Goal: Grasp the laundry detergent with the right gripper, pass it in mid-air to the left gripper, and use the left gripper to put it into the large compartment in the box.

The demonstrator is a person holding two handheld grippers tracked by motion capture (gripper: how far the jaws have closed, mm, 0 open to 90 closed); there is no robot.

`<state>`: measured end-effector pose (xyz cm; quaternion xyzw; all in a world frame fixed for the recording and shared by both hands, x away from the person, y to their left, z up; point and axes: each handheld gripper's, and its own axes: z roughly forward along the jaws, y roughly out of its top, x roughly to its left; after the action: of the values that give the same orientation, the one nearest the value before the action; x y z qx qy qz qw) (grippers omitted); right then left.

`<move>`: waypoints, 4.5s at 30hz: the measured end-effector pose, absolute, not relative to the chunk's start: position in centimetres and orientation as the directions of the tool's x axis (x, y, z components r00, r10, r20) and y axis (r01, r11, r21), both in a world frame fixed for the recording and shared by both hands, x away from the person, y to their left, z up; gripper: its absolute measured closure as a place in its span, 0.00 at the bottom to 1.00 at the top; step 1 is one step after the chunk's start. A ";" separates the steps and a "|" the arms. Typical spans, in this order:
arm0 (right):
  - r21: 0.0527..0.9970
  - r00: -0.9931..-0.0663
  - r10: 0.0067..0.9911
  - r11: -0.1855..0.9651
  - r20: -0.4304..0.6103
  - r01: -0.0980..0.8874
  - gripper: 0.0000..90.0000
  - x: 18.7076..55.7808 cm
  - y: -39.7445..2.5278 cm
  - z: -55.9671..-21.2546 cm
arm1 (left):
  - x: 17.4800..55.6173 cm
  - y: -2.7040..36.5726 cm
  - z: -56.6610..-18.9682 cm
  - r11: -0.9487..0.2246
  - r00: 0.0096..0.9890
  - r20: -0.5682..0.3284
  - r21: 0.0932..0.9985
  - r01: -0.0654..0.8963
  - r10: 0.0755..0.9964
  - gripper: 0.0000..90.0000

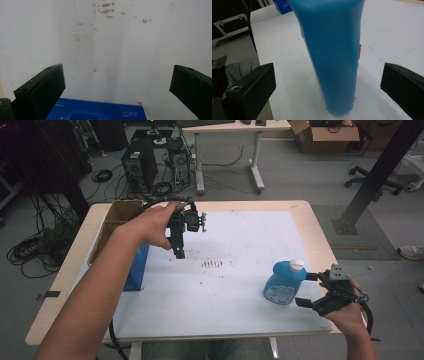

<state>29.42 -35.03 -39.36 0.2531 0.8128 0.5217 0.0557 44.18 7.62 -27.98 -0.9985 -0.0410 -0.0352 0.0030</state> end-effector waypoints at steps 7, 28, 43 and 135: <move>0.879 -0.870 0.458 0.320 0.183 0.353 0.00 29.6 -34.6 -40.0 | 44.2 7.5 -28.1 -0.997 0.994 0.070 -0.002 0.080 0.080 0.00; 0.901 -0.863 0.471 0.272 0.183 0.339 0.00 30.1 -33.3 -41.9 | 44.0 7.8 -27.9 -0.997 0.994 0.076 0.000 0.074 0.074 0.00; 0.918 -0.841 0.520 0.245 0.148 0.313 0.00 30.0 -32.3 -43.2 | 44.0 8.0 -28.3 -0.997 0.995 0.074 0.001 0.071 0.071 0.00; 0.949 -0.825 0.564 0.243 0.033 0.203 0.42 30.2 -30.4 -44.6 | 43.3 7.7 -28.3 -0.999 0.995 0.089 0.017 0.042 0.043 0.00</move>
<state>30.24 -30.41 -44.63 0.2484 0.7719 0.5629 0.1599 43.27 7.71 -28.28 -0.9987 -0.0214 -0.0447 -0.0073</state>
